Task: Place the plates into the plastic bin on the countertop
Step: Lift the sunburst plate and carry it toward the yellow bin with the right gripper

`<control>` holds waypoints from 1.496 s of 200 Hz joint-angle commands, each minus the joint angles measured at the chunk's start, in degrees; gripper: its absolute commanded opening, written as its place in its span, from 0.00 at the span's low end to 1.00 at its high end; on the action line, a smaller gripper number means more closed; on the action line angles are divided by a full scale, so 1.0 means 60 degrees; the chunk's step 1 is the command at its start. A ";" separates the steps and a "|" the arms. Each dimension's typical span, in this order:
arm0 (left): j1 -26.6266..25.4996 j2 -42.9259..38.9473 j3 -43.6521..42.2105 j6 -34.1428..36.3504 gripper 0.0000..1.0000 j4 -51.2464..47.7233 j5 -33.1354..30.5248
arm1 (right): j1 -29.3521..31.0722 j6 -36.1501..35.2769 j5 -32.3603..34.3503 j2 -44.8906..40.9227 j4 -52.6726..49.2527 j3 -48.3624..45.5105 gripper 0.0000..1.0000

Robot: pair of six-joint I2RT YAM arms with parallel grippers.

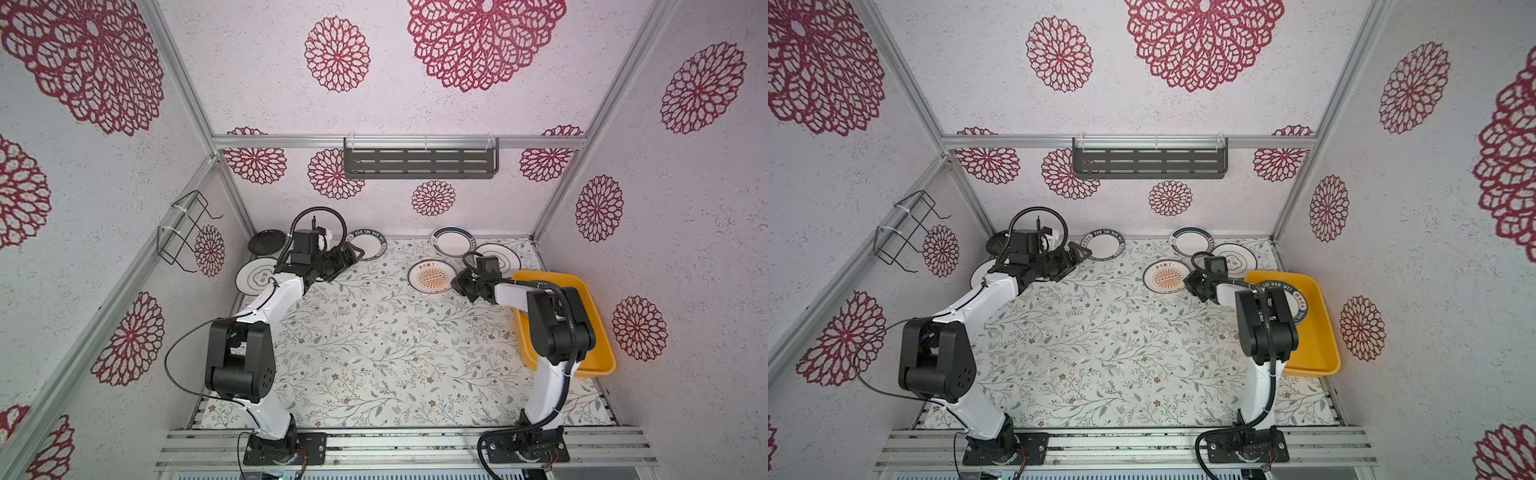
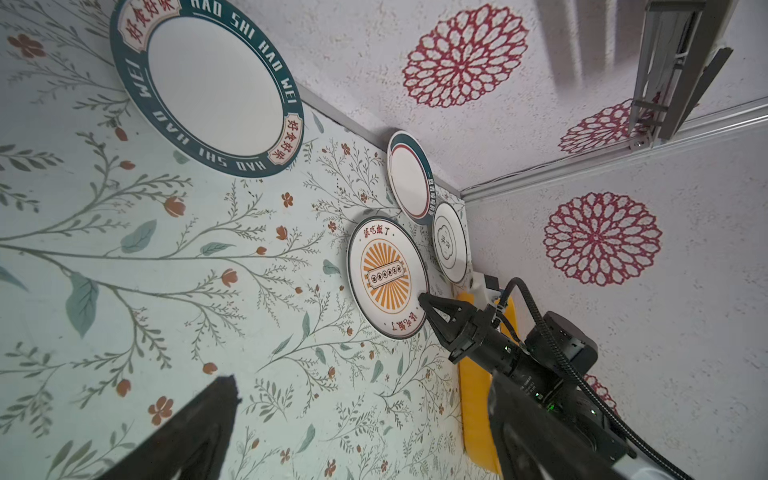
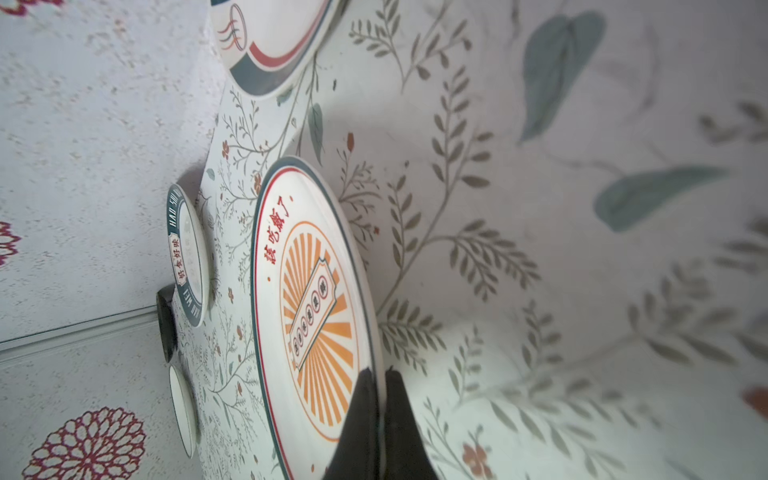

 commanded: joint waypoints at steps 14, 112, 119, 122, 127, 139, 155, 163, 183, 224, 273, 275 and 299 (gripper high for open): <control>-0.0450 -0.0712 -0.0456 0.0323 0.97 -0.0037 0.0458 | 0.0166 -0.0186 0.0294 -0.1907 -0.0288 -0.0784 0.00; -0.1970 -0.1702 -0.1349 0.0705 0.97 -0.0215 0.0559 | 0.0351 0.0289 0.1145 -0.6627 -0.1738 -0.3352 0.00; -0.2069 -0.1737 -0.1387 0.0704 0.97 -0.0151 0.0571 | 0.0367 0.0299 0.1214 -0.6972 -0.2044 -0.3432 0.00; -0.2133 -0.1744 -0.1401 0.0704 0.97 -0.0127 0.0582 | 0.0390 0.0291 0.1253 -0.7109 -0.2186 -0.3470 0.00; -0.2214 -0.1746 -0.1418 0.0690 0.97 -0.0091 0.0580 | 0.0408 0.0286 0.1348 -0.7373 -0.2398 -0.3485 0.00; -0.2437 -0.1773 -0.1427 0.0702 0.97 -0.0009 0.0590 | 0.0507 0.0232 0.1788 -0.7924 -0.3132 -0.3426 0.00; -0.2769 -0.1792 -0.1369 0.0762 0.97 0.0009 0.0532 | 0.0596 0.0200 0.2092 -0.8451 -0.3436 -0.3378 0.00; -0.2916 -0.1795 -0.1340 0.0754 0.97 0.0012 0.0505 | 0.0615 0.0211 0.2130 -0.8574 -0.3429 -0.3337 0.00; -0.3191 -0.1689 -0.1203 0.0757 0.97 0.0058 0.0382 | 0.0697 0.0198 0.2276 -0.8609 -0.3567 -0.3005 0.00; -0.3320 -0.1146 -0.0492 0.1055 0.97 0.0230 0.0120 | 0.0654 -0.0223 0.2784 -0.8751 -0.3782 -0.2529 0.00; -0.3380 -0.0062 0.0643 0.0966 0.97 0.0528 0.0287 | -0.0310 -0.0213 0.2588 -0.8863 -0.3362 -0.2848 0.00; -0.3379 -0.0023 0.0696 0.0967 0.97 0.0498 0.0301 | -0.0371 -0.0243 0.2561 -0.8877 -0.3361 -0.2862 0.00; -0.3395 0.0276 0.1131 0.1095 0.97 0.0323 0.0326 | -0.1221 -0.0362 0.2239 -0.9059 -0.3449 -0.2965 0.00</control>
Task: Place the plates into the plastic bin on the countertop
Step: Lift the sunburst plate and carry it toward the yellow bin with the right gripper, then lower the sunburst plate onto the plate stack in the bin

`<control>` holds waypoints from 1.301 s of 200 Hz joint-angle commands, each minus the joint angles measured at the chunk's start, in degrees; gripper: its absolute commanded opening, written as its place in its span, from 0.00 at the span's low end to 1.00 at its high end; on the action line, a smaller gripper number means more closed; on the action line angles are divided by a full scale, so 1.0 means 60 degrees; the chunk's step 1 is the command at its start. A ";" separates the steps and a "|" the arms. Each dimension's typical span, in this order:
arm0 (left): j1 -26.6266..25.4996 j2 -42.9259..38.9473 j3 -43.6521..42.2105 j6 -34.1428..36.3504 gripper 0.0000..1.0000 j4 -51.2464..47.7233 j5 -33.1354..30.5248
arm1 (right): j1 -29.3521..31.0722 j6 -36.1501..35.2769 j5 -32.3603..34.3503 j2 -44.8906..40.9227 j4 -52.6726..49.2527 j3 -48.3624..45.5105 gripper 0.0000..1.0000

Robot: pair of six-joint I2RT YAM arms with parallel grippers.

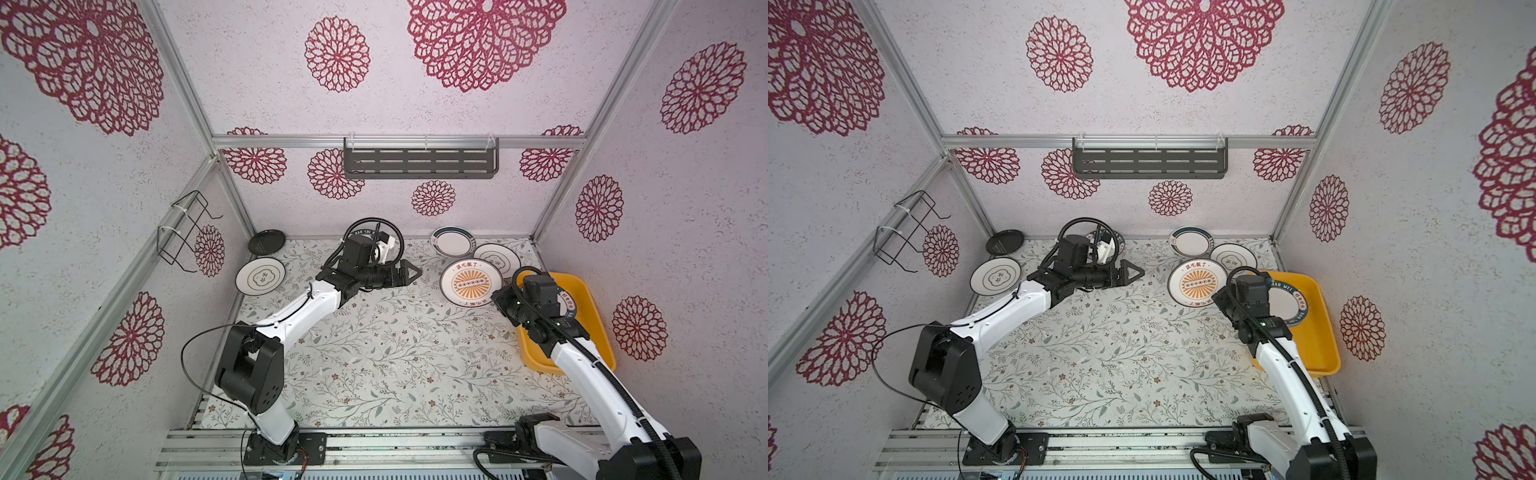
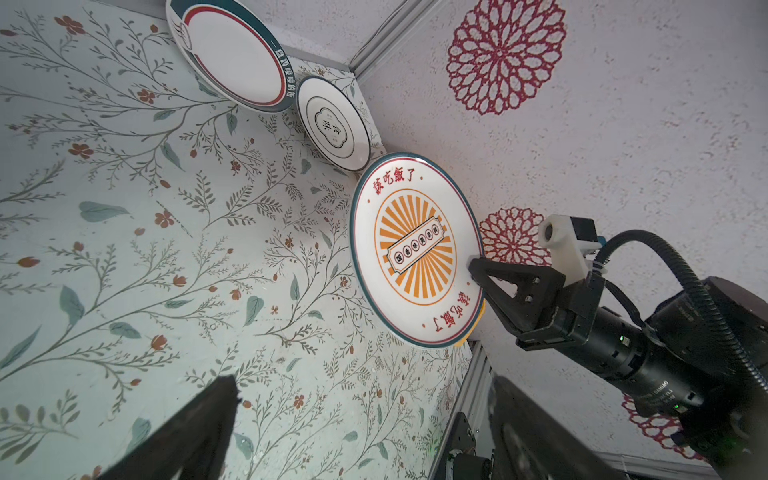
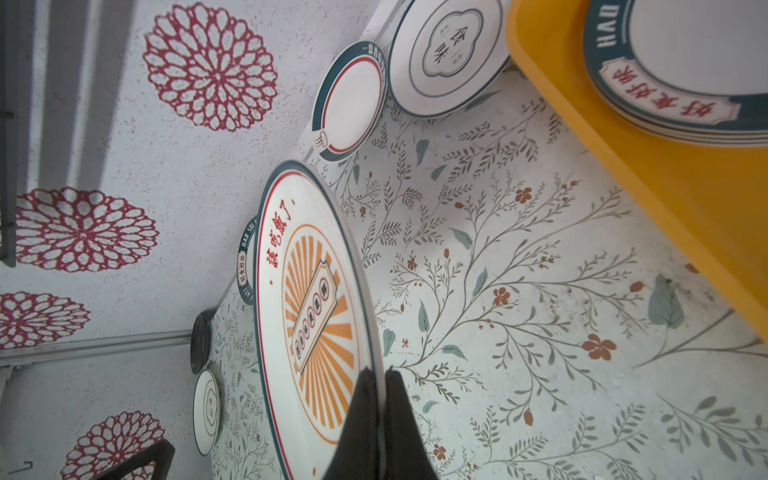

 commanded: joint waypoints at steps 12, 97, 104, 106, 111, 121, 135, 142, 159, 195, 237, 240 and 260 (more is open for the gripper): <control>-0.0050 0.0326 0.0488 0.0281 0.97 0.0078 0.0006 | -0.1128 -0.0325 -0.0358 -0.0554 0.0473 -0.0044 0.00; -0.0013 0.1282 0.1597 0.0379 0.97 -0.0156 -0.0394 | -0.3410 -0.1335 -0.0878 -0.0169 0.0295 0.0129 0.00; 0.0009 0.1353 0.1694 0.0363 0.97 -0.0167 -0.0438 | -0.3610 -0.1371 -0.0941 -0.0084 0.0352 0.0116 0.00; 0.0009 0.1371 0.1715 0.0369 0.97 -0.0163 -0.0441 | -0.3677 -0.1384 -0.0970 -0.0061 0.0390 0.0107 0.00; 0.0023 0.1430 0.1792 0.0364 0.97 -0.0161 -0.0474 | -0.3848 -0.1395 -0.1062 -0.0011 0.0471 0.0082 0.00; 0.0039 0.1556 0.1935 0.0330 0.97 -0.0168 -0.0512 | -0.4199 -0.1334 -0.1218 0.0074 0.0646 0.0003 0.00; 0.0054 0.1722 0.2131 0.0290 0.97 -0.0172 -0.0647 | -0.4668 -0.1246 -0.1378 0.0168 0.0890 -0.0102 0.00; 0.0081 0.1820 0.2227 0.0249 0.97 -0.0172 -0.0735 | -0.4866 -0.1227 -0.1380 0.0195 0.0971 -0.0170 0.00; 0.0107 0.2118 0.2403 0.0119 0.97 -0.0058 -0.0819 | -0.5379 -0.1169 -0.1452 0.0277 0.1178 -0.0337 0.00; 0.0202 0.2953 0.2908 -0.0226 0.97 0.0208 -0.0872 | -0.6263 -0.1046 -0.1915 0.0622 0.1696 -0.0705 0.00; 0.0470 0.3477 0.3139 -0.0857 0.97 0.0842 -0.0883 | -0.6724 -0.1074 -0.1924 0.1318 0.2288 -0.0868 0.00; 0.0495 0.3510 0.3150 -0.0925 0.97 0.0907 -0.0885 | -0.6737 -0.1074 -0.1911 0.1388 0.2329 -0.0881 0.00; 0.0611 0.3734 0.3163 -0.1311 0.97 0.1315 -0.0894 | -0.6814 -0.1068 -0.1856 0.1798 0.2689 -0.0882 0.00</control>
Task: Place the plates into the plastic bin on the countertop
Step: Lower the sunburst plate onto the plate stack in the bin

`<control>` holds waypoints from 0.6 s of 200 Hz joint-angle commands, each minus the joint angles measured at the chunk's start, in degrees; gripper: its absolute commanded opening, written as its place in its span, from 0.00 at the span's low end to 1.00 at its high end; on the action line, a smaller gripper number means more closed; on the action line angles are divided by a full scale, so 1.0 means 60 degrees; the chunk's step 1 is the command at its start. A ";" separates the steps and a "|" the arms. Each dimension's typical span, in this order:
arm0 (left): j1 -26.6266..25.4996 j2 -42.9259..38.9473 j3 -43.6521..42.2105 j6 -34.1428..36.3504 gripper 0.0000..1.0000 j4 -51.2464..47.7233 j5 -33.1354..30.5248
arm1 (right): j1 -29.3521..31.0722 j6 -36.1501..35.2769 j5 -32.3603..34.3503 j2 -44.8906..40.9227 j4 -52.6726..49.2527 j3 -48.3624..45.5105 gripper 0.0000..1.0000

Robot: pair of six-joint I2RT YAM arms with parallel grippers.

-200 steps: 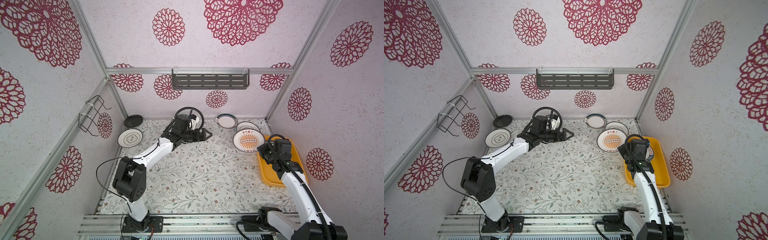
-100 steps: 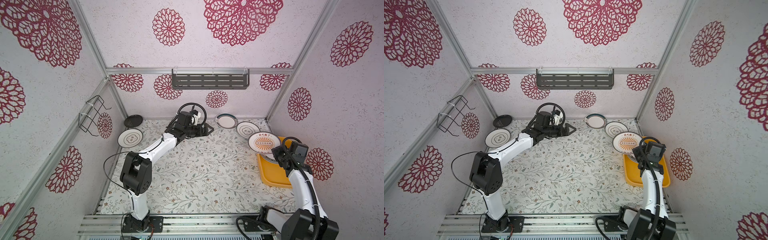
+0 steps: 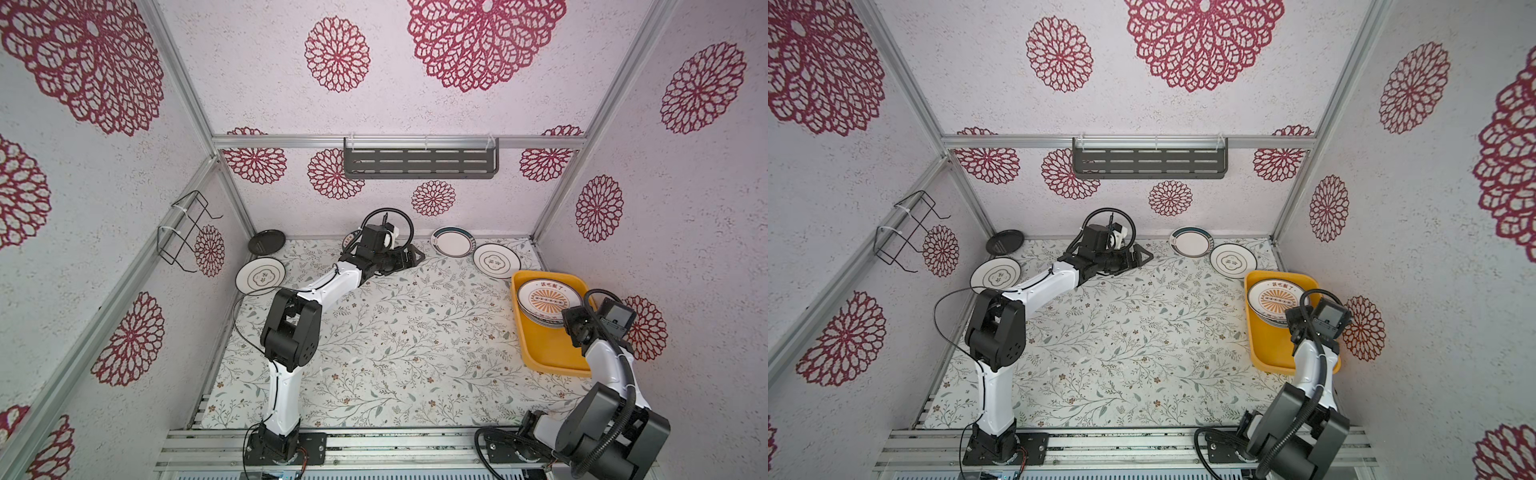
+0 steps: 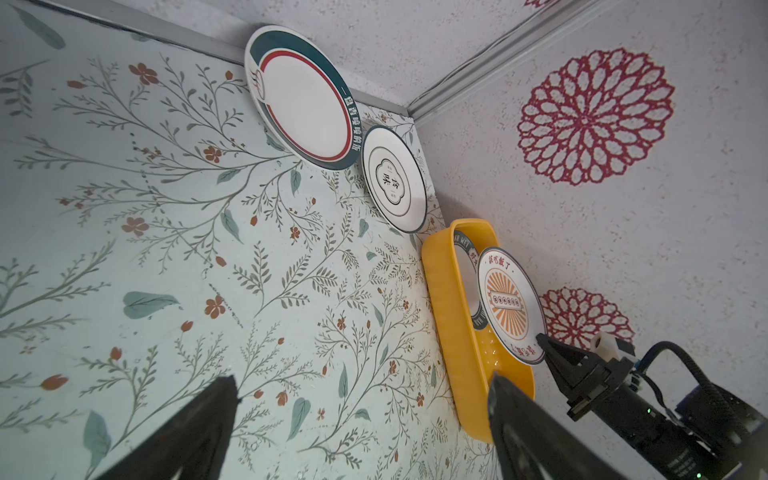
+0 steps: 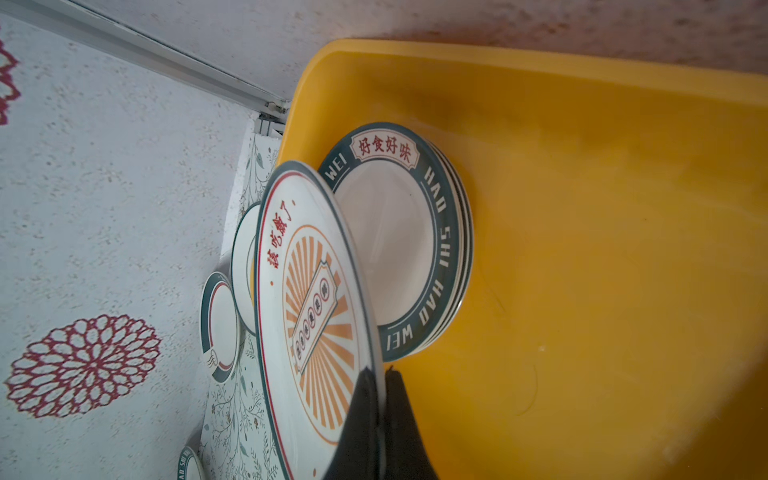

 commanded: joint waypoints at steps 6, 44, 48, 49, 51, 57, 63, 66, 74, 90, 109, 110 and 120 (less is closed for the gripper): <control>0.0216 0.0272 0.0254 -0.0576 0.97 0.0965 -0.0108 | -0.0108 0.0068 -0.0153 0.0331 0.1213 0.0172 0.00; 0.0288 0.0514 0.0238 -0.0888 0.97 0.1293 -0.0339 | -0.0166 0.0162 0.0182 0.1091 0.1638 0.0131 0.00; 0.0294 0.0512 0.0211 -0.0898 0.97 0.1330 -0.0374 | -0.0180 0.0162 0.0186 0.1193 0.1682 0.0137 0.00; 0.0295 0.0513 0.0202 -0.0903 0.97 0.1338 -0.0379 | -0.0196 0.0159 0.0186 0.1208 0.1692 0.0136 0.00; 0.0297 0.0513 0.0180 -0.0903 0.97 0.1345 -0.0405 | -0.0196 0.0149 0.0197 0.1260 0.1710 0.0153 0.00; 0.0306 0.0514 0.0166 -0.0925 0.97 0.1383 -0.0442 | -0.0221 0.0134 0.0210 0.1407 0.1770 0.0197 0.00; 0.0322 0.0505 0.0150 -0.0943 0.97 0.1403 -0.0491 | -0.0246 0.0113 0.0215 0.1561 0.1805 0.0245 0.00; 0.0333 0.0509 0.0149 -0.0950 0.97 0.1405 -0.0515 | -0.0261 0.0119 0.0215 0.1638 0.1817 0.0274 0.00; 0.0355 0.0508 0.0121 -0.0962 0.97 0.1405 -0.0550 | -0.0297 0.0124 0.0188 0.1848 0.1862 0.0345 0.00; 0.0383 0.0475 0.0063 -0.1012 0.97 0.1456 -0.0637 | -0.0313 0.0148 0.0170 0.2161 0.1990 0.0488 0.00; 0.0421 0.0447 -0.0026 -0.1119 0.97 0.1582 -0.0718 | -0.0313 0.0212 0.0200 0.2445 0.2150 0.0586 0.00; 0.0418 0.0451 -0.0042 -0.1130 0.97 0.1589 -0.0712 | -0.0313 0.0213 0.0200 0.2472 0.2160 0.0594 0.00; 0.0436 0.0448 -0.0104 -0.1209 0.97 0.1706 -0.0739 | -0.0314 0.0241 0.0187 0.2608 0.2195 0.0645 0.00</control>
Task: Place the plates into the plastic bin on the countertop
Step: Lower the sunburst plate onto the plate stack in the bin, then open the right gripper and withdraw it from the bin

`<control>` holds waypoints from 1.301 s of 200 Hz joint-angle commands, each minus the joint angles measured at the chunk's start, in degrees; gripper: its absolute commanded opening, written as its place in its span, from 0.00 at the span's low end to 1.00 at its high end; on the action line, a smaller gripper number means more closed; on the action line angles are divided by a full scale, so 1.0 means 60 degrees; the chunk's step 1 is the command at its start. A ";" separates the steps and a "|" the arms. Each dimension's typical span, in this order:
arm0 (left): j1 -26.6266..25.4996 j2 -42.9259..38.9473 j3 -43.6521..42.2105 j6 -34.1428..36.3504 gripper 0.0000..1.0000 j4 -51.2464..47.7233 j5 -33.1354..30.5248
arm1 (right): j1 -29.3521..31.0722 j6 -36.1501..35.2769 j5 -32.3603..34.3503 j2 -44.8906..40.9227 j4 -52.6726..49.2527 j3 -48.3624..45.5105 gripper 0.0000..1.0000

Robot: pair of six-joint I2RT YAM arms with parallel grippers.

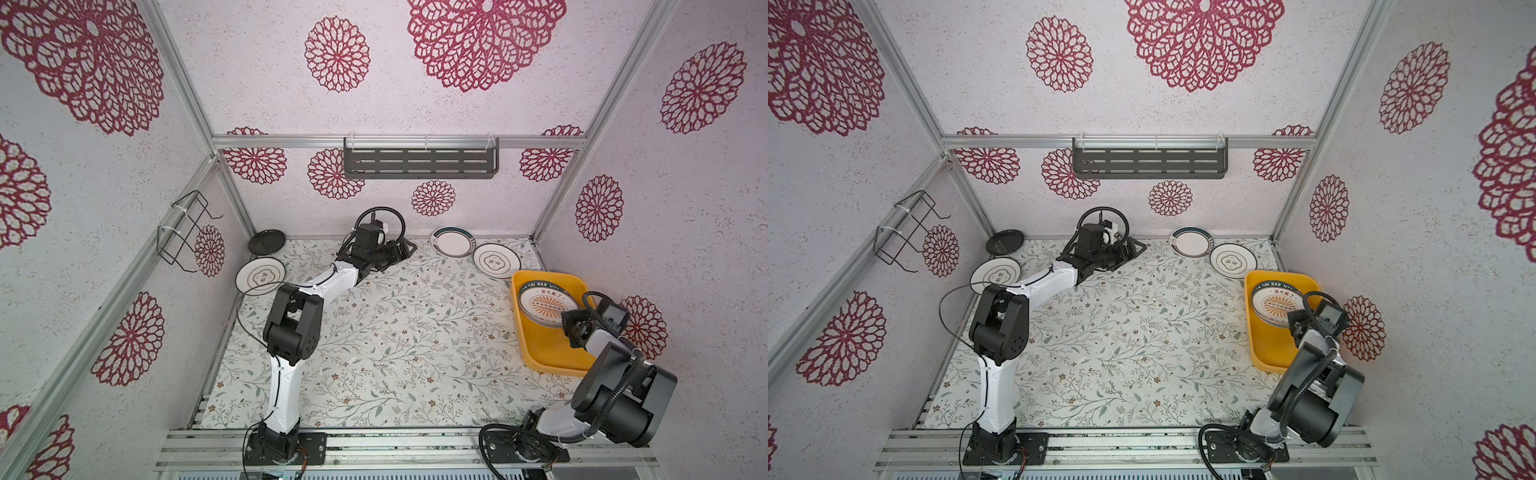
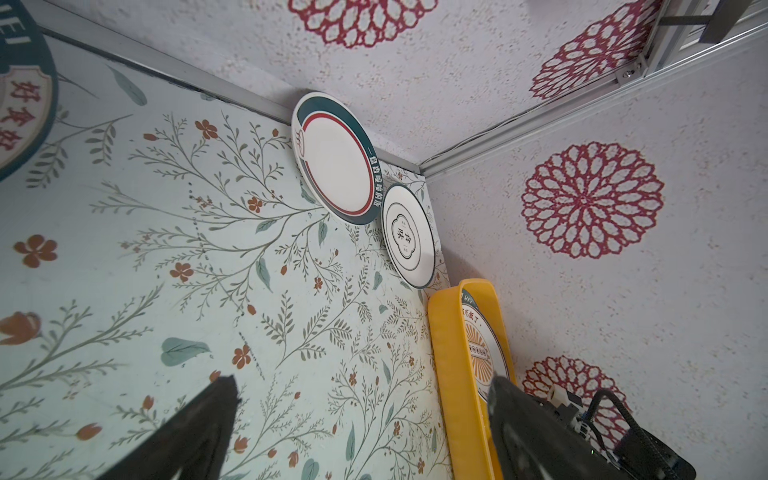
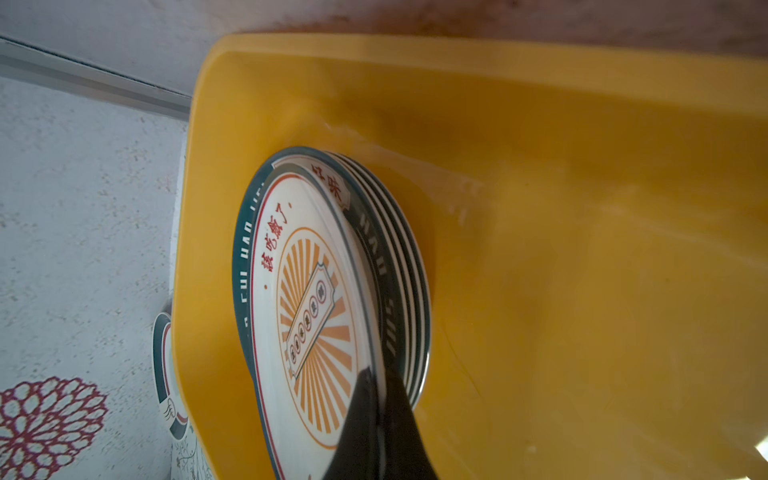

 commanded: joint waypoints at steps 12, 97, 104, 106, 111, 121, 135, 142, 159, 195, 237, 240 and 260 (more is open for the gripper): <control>0.0115 -0.0019 -0.0164 -0.0271 0.97 0.0624 -0.0252 | -0.0022 0.0097 0.0043 0.0313 0.0640 0.0494 0.00; 0.0163 0.0051 -0.0197 -0.0407 0.97 0.0752 -0.0385 | -0.0007 -0.0002 -0.0506 0.1155 0.0700 0.0820 0.08; 0.0152 0.0037 -0.0204 -0.0406 0.97 0.0755 -0.0400 | -0.0007 -0.0019 -0.0567 0.1189 0.0647 0.0868 0.11; 0.0161 0.0039 -0.0195 -0.0396 0.97 0.0751 -0.0396 | 0.0004 -0.0038 -0.0571 0.1200 0.0622 0.0885 0.13; 0.0152 0.0022 -0.0210 -0.0403 0.97 0.0769 -0.0419 | 0.0007 -0.0080 -0.0583 0.1204 0.0571 0.0931 0.17; 0.0161 0.0009 -0.0215 -0.0394 0.97 0.0766 -0.0427 | 0.0029 -0.0186 -0.0550 0.1154 0.0443 0.0987 0.25; 0.0163 -0.0005 -0.0238 -0.0403 0.97 0.0784 -0.0432 | 0.0051 -0.0345 -0.0481 0.1077 0.0224 0.1086 0.32; 0.0158 0.0006 -0.0254 -0.0420 0.97 0.0798 -0.0430 | 0.0050 -0.0421 -0.0456 0.1047 0.0089 0.1158 0.33; 0.0141 -0.0040 -0.0358 -0.0466 0.97 0.0909 -0.0452 | 0.0066 -0.0597 -0.0419 0.0988 -0.0212 0.1327 0.40; 0.0141 -0.0239 -0.0567 -0.0590 0.97 0.0987 -0.0557 | 0.0095 -0.0759 -0.0439 0.0756 -0.0670 0.1555 0.51; 0.0105 -0.0583 -0.0841 -0.0580 0.97 0.0884 -0.0580 | 0.0152 -0.0994 -0.0326 0.0226 -0.1257 0.1704 0.74; 0.0105 -0.0607 -0.0872 -0.0601 0.97 0.0891 -0.0584 | 0.0152 -0.0997 -0.0323 0.0179 -0.1285 0.1713 0.75; 0.0066 -0.0888 -0.1185 -0.0631 0.97 0.0910 -0.0588 | 0.0182 -0.1093 -0.0175 -0.0068 -0.1795 0.1847 0.78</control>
